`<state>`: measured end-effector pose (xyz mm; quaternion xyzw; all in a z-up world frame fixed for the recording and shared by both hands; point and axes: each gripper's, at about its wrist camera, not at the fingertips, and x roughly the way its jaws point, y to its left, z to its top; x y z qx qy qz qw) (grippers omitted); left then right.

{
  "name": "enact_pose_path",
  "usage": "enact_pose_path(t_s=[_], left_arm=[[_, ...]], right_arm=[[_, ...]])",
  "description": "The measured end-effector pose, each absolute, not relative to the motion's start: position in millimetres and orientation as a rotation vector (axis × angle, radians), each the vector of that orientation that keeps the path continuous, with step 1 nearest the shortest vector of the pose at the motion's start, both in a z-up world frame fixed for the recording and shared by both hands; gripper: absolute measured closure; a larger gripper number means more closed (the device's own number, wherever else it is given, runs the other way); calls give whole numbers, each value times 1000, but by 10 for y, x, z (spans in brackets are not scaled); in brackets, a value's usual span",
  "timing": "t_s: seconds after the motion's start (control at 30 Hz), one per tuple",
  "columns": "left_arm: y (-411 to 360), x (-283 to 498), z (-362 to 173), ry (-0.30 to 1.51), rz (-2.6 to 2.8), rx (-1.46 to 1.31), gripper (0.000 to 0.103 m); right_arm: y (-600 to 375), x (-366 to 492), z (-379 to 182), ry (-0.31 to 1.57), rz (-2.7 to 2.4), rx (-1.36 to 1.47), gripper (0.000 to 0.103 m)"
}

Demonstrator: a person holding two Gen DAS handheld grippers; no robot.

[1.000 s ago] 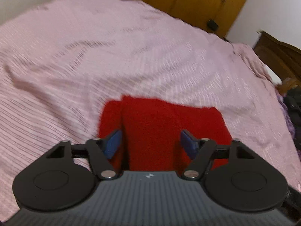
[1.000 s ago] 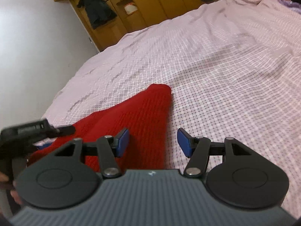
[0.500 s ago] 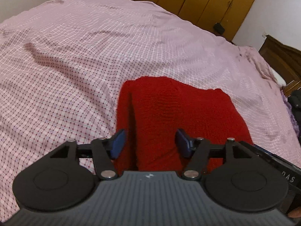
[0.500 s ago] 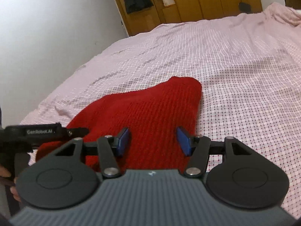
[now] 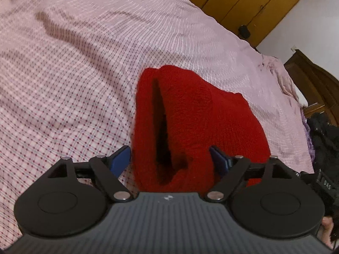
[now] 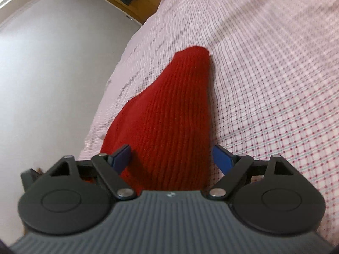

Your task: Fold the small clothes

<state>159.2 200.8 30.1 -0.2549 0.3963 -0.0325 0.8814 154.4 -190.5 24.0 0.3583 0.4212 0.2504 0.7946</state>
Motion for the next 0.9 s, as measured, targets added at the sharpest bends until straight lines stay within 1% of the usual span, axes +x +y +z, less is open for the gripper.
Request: enact_pose_path(t_s=[0.03,0.2,0.47,0.53,0.6,0.63,0.67,0.7,0.77,0.9], left_arm=[[2014,1594,287,826,-67,-534,15],[2025,1586,257,823,-73,-549,15],[2033,1610,224,817,-68,-569,15],[2026,1615,218,816,-72,-583,15],[2012,1627,204,816,-76,-588,16],[2005,1621,211,812,-79,-586,16],[1994,1617,217,810,-87,-586,16],[1987,1609,227,806,-96,-587,18],[1963,1588,257,799,-109,-594,19],[1925,1497,359,779,-118,-602,20]], right_arm=[[-1887,1575,188,913,537,779,6],[-1801,1744,-50,923,615,846,6],[-1556,1904,-134,918,682,865,5],[-1525,1965,-155,919,697,882,9],[-1532,1987,-144,923,702,926,21],[-1555,1986,-133,924,703,963,23],[-1582,1982,-116,919,708,1001,29],[-1611,1972,-91,911,717,1037,33],[-1619,1953,1,906,734,1086,34],[-1558,1911,253,910,738,1054,35]])
